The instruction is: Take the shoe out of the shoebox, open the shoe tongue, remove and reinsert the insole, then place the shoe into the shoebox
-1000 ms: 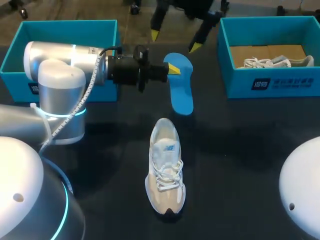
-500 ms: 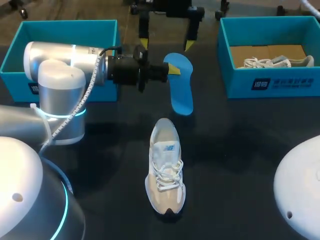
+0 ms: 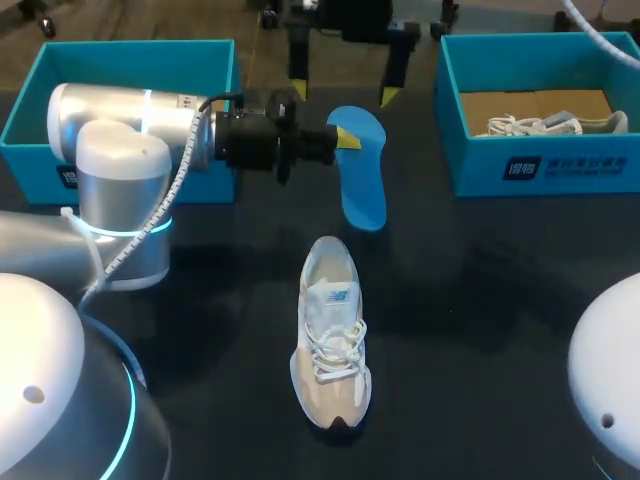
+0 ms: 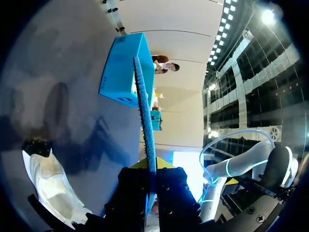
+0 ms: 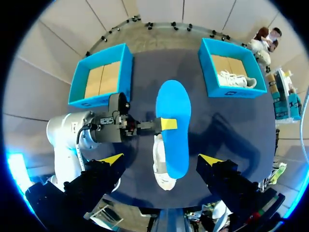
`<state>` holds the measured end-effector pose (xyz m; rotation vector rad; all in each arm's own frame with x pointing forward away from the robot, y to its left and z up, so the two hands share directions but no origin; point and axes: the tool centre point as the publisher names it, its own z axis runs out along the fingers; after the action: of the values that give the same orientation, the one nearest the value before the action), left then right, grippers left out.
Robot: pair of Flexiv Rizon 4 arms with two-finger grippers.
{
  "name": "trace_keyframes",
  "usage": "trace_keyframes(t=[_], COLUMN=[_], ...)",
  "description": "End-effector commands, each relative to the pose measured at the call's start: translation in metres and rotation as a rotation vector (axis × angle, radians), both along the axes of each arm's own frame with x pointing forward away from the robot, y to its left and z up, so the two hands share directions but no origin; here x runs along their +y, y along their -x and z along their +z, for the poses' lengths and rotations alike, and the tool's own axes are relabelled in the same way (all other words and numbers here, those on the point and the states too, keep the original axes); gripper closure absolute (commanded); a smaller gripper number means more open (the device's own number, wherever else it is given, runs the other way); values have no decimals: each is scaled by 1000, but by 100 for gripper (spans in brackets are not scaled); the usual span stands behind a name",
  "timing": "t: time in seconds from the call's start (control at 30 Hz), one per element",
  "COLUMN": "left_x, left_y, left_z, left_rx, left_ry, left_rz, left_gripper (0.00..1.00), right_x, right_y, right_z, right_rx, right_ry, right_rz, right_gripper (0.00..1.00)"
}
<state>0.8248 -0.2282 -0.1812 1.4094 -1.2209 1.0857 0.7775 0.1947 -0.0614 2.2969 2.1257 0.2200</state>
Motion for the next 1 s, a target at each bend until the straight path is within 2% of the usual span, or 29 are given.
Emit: trace_keyframes(t=[0.03,0.1,0.17,0.2,0.27,0.3,0.5,0.8,1.0], left_x=[0,0,0,0,0,0,0,0,0], left_y=[0,0,0,0,0,0,0,0,0], left_z=[0,0,0,0,0,0,0,0,0], left_rx=[1,1,1,1,1,1,1,1,1], left_ry=[-3,-3,-3,-3,-3,-3,-3,-3,-3], left_rz=[-3,-3,-3,-3,-3,-3,-3,-3,-3], left_gripper=[100,100,100,100,100,100,100,100,100], right_x=[-32,-37,-41,-46,-48,-52,-54,-58,-63], right_y=[7,6,5,5,5,6,5,0,1], right_z=[-16,-20,-23,-26,-27,-27,-28,-51,-59], right_rx=[-34,-3,-18,14,-8,-3,-38,-29,-40], right_ry=[-277,-356,-390,-471,-491,-554,-657,-856,-924], right_rz=[17,-1,-1,-30,-22,-28,13,23,20], right_gripper=[0,0,0,0,0,0,0,0,0])
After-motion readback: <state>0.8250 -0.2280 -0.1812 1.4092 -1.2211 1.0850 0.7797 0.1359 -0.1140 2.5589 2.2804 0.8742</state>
